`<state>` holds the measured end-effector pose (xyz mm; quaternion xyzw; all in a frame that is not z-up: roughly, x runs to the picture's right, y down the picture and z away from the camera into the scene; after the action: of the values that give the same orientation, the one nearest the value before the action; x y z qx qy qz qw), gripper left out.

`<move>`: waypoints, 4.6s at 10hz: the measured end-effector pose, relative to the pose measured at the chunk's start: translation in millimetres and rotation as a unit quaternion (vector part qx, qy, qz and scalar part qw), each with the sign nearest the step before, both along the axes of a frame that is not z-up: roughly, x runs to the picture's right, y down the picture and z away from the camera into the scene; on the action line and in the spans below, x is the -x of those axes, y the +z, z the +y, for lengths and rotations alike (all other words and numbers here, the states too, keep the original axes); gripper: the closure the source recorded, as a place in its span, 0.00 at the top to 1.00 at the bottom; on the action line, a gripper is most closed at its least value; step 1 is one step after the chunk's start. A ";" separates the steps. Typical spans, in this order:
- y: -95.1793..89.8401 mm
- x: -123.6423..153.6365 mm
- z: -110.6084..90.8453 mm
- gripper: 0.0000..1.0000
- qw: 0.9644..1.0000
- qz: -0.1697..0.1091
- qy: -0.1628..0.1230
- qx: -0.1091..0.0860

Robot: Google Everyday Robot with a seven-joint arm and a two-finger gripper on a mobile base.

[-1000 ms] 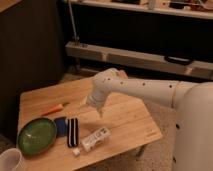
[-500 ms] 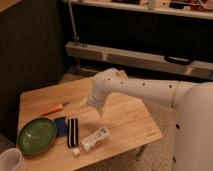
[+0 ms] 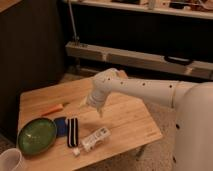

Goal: Move the arm in a circular motion

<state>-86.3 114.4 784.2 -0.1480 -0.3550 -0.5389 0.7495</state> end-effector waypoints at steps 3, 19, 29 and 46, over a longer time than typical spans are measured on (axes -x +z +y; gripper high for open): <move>-2.1 17.2 -11.4 0.74 0.998 -0.051 -0.040 -0.013; 100.9 -51.2 -155.0 0.74 0.997 0.065 -0.024 -0.043; -6.7 -143.2 -0.7 0.74 0.998 0.048 -0.001 -0.032; 35.4 52.7 -113.5 0.74 0.986 -0.082 -0.111 -0.094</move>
<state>-139.0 1.0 819.7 -0.0706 -0.3440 -0.6604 0.6637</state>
